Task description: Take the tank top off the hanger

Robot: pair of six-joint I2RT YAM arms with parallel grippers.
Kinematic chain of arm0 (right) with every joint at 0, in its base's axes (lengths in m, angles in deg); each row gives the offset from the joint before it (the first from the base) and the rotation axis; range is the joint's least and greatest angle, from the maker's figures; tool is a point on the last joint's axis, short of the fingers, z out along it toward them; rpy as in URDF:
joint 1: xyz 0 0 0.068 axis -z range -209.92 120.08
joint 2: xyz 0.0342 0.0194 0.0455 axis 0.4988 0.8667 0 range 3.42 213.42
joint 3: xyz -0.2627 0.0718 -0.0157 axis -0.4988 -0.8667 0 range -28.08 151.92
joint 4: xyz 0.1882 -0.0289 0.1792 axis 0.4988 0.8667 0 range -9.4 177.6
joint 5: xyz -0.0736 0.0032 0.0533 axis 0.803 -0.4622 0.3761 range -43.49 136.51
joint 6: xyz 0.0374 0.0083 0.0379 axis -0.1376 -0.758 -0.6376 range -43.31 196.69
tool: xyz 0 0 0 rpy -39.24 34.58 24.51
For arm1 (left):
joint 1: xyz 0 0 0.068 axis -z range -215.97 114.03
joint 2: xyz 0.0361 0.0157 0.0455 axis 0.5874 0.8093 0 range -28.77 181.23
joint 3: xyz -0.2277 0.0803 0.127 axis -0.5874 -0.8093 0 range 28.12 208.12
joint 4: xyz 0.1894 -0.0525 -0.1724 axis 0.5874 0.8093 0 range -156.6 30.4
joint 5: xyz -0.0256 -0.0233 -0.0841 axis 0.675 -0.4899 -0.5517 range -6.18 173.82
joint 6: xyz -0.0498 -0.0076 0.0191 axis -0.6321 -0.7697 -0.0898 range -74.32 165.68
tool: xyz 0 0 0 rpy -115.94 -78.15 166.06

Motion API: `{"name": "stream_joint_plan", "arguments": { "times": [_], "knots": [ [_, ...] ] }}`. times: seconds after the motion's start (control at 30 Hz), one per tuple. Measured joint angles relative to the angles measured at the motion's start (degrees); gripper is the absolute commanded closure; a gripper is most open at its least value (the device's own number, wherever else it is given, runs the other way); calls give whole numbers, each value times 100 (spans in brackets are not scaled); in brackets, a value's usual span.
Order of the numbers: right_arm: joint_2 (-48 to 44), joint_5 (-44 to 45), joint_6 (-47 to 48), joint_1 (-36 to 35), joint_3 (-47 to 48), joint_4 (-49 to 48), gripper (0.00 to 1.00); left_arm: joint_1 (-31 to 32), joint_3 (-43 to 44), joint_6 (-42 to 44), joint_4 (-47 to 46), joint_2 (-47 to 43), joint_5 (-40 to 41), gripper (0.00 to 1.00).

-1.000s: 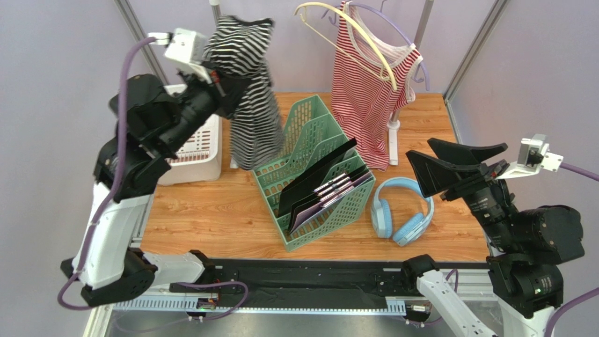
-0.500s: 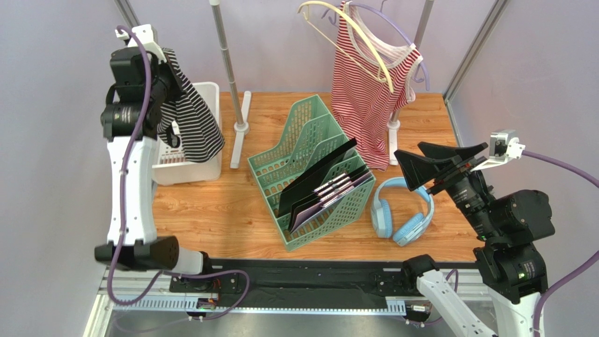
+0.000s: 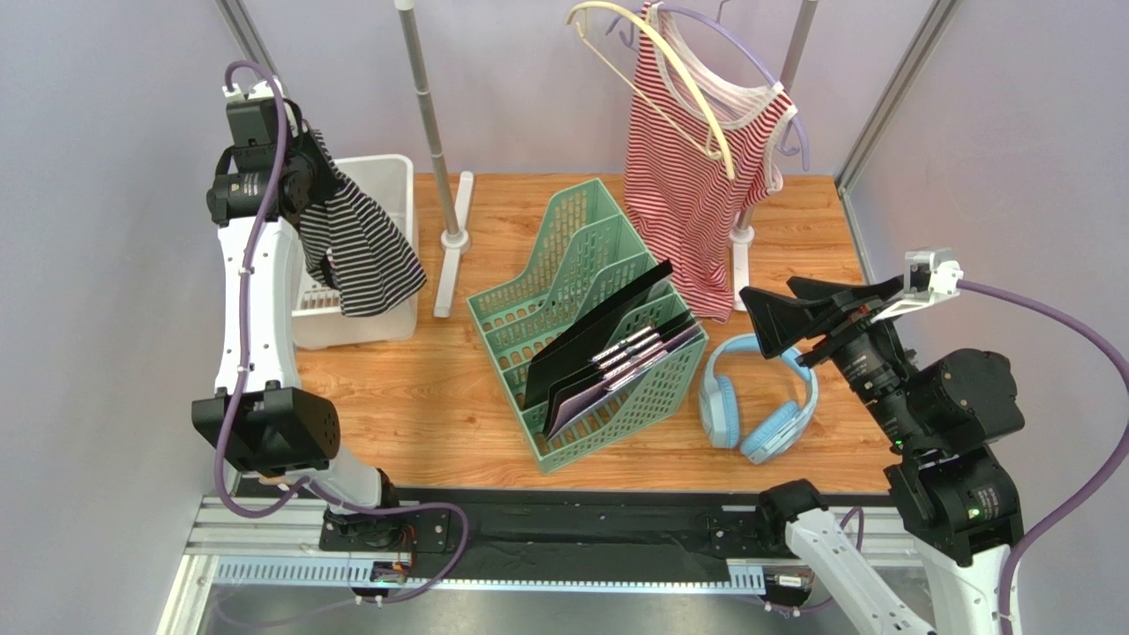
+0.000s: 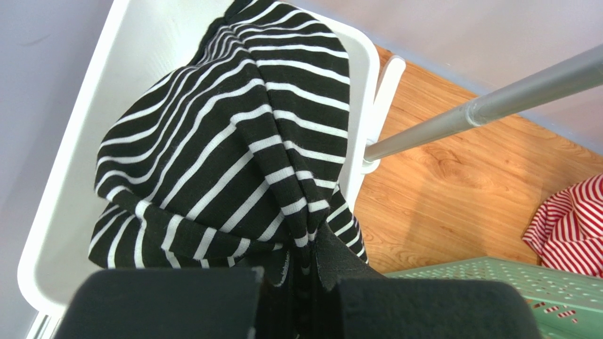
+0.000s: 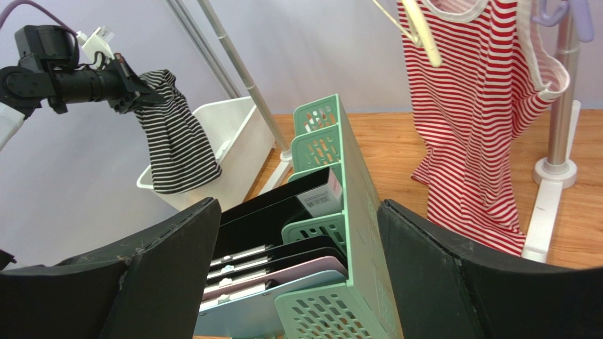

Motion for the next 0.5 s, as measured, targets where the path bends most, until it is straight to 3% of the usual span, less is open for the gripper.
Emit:
{"name": "stream_joint_plan", "arguments": {
  "times": [0.4, 0.5],
  "knots": [
    [997, 1248, 190, 0, 341, 813, 11, -229, 367, -321, 208, 1108, 48, 100],
    [1375, 1707, 210, 0, 503, 946, 11, -227, 160, -448, 48, 992, 87, 91]
  ]
}}
